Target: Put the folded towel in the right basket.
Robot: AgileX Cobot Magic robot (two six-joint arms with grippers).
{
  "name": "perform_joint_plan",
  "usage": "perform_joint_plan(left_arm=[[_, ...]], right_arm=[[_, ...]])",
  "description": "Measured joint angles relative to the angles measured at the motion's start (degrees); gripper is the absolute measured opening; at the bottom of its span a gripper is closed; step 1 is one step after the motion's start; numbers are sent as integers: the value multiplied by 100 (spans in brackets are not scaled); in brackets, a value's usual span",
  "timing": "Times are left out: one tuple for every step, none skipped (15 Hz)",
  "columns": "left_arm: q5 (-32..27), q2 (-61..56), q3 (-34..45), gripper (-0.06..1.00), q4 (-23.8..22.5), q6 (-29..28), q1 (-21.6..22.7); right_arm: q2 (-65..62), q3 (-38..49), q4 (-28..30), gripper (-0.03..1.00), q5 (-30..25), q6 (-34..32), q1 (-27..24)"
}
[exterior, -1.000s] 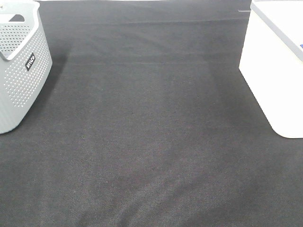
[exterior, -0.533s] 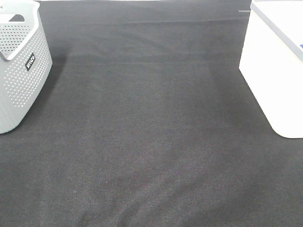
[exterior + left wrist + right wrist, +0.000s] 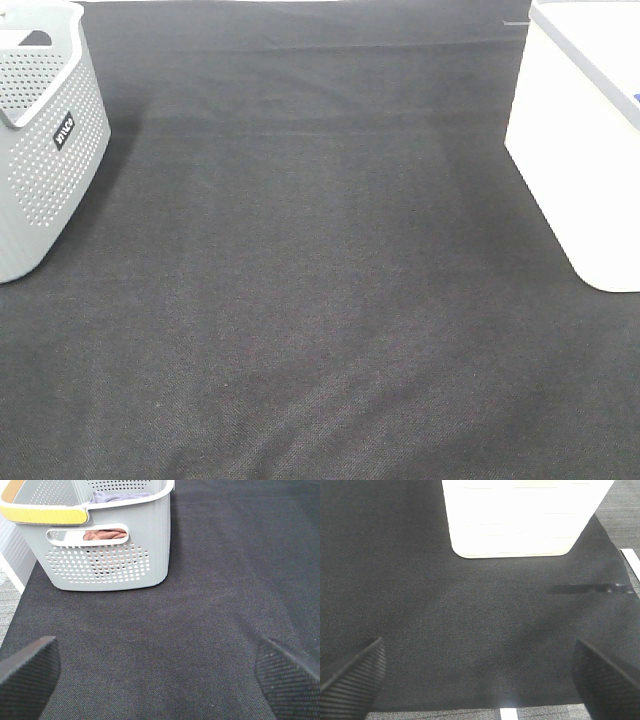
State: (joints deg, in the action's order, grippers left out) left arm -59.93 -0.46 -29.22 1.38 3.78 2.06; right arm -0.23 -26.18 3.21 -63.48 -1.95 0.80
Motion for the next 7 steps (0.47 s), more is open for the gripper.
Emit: perform_joint_plan(left_arm=[[0, 0, 0, 99, 0, 0, 0], [0, 0, 0, 99, 0, 0, 0], [0, 0, 0, 99, 0, 0, 0], [0, 0, 0, 99, 0, 0, 0], [0, 0, 0, 99, 0, 0, 0], [0, 0, 0, 99, 0, 0, 0], [0, 0, 0, 99, 0, 0, 0]], right_arm=[[0, 0, 0, 97, 0, 0, 0], [0, 0, 0, 97, 0, 0, 0], [0, 0, 0, 97, 0, 0, 0], [0, 0, 0, 97, 0, 0, 0], [0, 0, 0, 97, 0, 0, 0], [0, 0, 0, 97, 0, 0, 0], [0, 0, 0, 97, 0, 0, 0]])
